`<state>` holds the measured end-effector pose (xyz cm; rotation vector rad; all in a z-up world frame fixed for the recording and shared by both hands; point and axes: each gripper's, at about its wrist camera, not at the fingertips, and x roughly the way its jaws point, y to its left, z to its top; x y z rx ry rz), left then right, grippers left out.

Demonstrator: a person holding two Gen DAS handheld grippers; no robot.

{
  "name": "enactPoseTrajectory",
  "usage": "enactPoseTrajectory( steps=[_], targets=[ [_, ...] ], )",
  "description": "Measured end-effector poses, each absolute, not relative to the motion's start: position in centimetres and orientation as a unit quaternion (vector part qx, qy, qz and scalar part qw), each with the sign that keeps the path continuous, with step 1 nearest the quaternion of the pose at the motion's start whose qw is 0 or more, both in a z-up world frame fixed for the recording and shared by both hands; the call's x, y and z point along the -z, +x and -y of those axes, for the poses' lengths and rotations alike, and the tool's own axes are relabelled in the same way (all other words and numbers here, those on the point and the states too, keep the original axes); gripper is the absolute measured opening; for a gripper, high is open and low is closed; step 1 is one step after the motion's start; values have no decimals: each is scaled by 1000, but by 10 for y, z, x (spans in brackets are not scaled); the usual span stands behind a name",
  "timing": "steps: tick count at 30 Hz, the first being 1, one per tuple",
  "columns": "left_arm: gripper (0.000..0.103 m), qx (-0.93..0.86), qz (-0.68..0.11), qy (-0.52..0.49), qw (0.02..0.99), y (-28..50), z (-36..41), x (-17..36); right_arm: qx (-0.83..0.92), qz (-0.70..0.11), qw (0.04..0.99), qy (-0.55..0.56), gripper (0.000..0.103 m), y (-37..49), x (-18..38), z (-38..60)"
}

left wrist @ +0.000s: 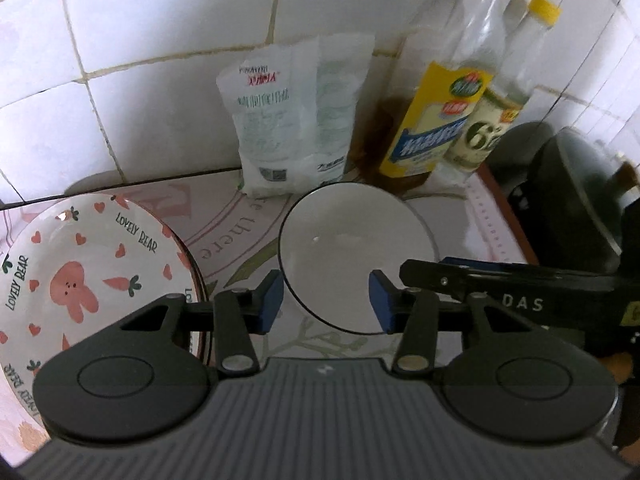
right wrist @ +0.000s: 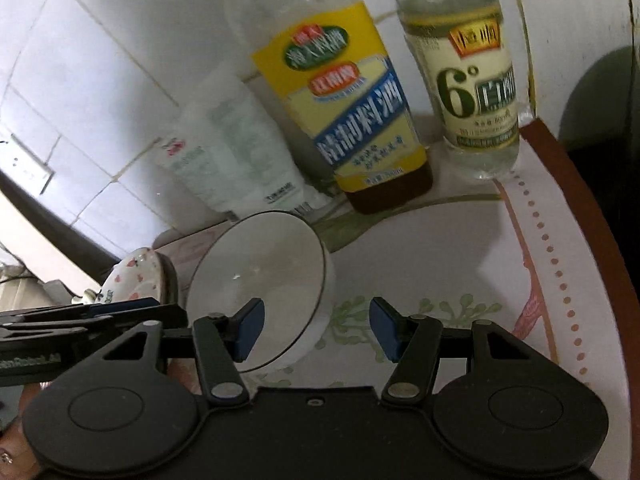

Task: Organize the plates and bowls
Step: 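Move both grippers to the small white bowl by the bottles and grasp its rim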

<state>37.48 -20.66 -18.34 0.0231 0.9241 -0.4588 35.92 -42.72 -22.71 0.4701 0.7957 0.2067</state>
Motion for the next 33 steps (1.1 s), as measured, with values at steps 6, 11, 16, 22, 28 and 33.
enactPoseTrajectory(
  steps=[6, 11, 16, 22, 28, 33],
  targets=[
    [35, 193, -441, 41, 875, 384, 210, 197, -101, -387, 884, 240, 62, 364, 243, 428],
    [23, 182, -453, 21, 873, 389, 201, 208, -125, -401, 867, 267, 61, 367, 253, 432],
    [11, 190, -456, -1, 870, 388, 199, 209, -140, -403, 842, 331, 51, 370, 263, 447],
    [12, 192, -447, -23, 873, 380, 201, 202, -118, -400, 850, 321, 26, 366, 255, 436],
    [12, 199, -423, 4, 884, 357, 202, 181, -108, -385, 864, 306, 24, 347, 239, 426],
    [12, 219, -405, -1, 888, 334, 197, 160, -111, -359, 877, 301, 23, 327, 216, 431]
  ],
)
